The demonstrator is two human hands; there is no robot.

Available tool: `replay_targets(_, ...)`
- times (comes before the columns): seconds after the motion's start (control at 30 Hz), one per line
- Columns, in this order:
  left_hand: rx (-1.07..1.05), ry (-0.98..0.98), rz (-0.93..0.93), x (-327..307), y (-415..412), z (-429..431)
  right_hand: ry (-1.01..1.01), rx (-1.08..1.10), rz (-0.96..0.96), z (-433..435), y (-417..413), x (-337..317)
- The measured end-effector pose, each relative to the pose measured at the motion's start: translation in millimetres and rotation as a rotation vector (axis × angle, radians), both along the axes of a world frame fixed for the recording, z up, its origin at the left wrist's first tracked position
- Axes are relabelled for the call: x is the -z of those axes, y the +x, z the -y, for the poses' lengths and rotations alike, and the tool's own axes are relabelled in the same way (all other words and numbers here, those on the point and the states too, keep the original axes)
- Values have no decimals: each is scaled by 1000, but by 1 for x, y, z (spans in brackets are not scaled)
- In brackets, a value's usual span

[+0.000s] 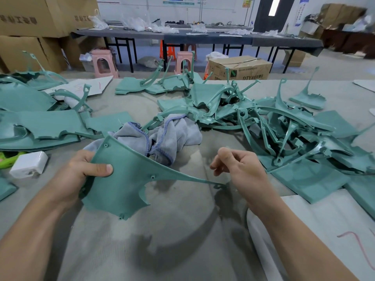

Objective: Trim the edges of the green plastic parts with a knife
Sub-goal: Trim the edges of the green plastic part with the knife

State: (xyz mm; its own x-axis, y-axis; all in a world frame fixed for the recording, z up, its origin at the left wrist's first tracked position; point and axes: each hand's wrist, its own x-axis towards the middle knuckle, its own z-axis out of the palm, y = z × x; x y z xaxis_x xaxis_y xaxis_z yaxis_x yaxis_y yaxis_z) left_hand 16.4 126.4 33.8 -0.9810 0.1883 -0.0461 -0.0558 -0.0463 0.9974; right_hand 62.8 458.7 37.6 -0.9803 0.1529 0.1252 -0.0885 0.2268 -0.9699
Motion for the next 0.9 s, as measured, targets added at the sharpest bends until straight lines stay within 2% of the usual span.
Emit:
replay_targets(0.1,-18,2,-8,-1,1,-3,-8,-189,-21,-1,5,-6)
replay_targets(0.2,-35,18,-21,-2,4,-4,113,-326,9,4,9,-7)
replay_targets(0.33,-34,9,-3,-2,2,-5,136,-279,51,0,7,-6)
replay_targets(0.63,-53,100,79,6,-3,8,98,-179,-22,-31,1,-10)
replay_targets(0.7,-63,142,114,7,-3,10,89,-34,-20,-35,-1,-7)
replay_targets(0.73,-76,180,138,6,-3,12,125,93,-24,-36,-2,-4)
replay_targets(0.8,-124,257,161,6,-4,17,334,332,-40,-38,-4,0)
replay_targets(0.9,-201,295,145,6,-6,15,688,369,133,-35,-6,5)
